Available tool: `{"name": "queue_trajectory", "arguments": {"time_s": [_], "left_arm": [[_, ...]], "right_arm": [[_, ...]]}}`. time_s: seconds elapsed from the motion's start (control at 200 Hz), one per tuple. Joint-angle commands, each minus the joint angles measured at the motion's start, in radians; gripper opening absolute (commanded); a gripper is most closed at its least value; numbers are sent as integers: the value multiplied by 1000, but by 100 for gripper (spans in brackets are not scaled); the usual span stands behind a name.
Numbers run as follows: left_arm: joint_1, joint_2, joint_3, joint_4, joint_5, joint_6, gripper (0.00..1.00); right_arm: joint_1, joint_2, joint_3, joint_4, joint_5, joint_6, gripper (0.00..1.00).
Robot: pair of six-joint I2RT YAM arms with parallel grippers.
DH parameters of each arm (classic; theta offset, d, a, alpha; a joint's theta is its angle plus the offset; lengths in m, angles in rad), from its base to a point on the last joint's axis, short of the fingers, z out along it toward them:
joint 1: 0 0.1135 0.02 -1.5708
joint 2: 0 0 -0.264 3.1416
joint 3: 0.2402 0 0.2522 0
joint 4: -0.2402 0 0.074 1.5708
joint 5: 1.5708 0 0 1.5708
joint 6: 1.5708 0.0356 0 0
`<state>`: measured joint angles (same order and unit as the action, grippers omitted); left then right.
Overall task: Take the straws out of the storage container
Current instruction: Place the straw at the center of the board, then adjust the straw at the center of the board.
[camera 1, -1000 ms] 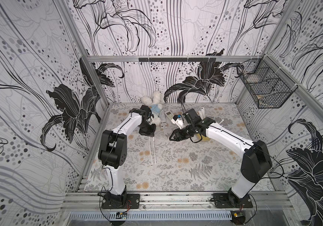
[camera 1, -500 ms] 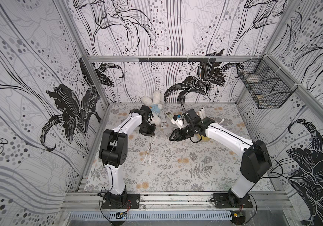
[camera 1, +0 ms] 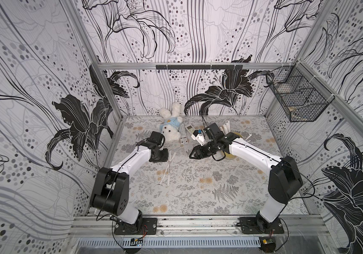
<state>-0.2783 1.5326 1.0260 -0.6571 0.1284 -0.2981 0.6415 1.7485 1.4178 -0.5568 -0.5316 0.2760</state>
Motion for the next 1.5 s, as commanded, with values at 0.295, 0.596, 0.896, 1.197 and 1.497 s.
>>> {"name": "queue_trajectory", "arguments": {"time_s": [0.295,0.596,0.896,1.197,1.497], "left_arm": [[-117,62,-127,208,-125,-140,46],[-141,111,-124,203,-158,-143,48],[-168,161,-141,183,-153,-155,47],[-203,135,-141,150,-159,-191,39],[-236,132,-139,155,-162,-217,39]], "right_arm": [[28,42,0,6,-2,6,48],[32,48,-8,10,0,3,48],[32,54,-13,11,-1,-1,47],[32,49,-23,14,5,-6,47],[32,45,-33,17,2,-8,47]]}}
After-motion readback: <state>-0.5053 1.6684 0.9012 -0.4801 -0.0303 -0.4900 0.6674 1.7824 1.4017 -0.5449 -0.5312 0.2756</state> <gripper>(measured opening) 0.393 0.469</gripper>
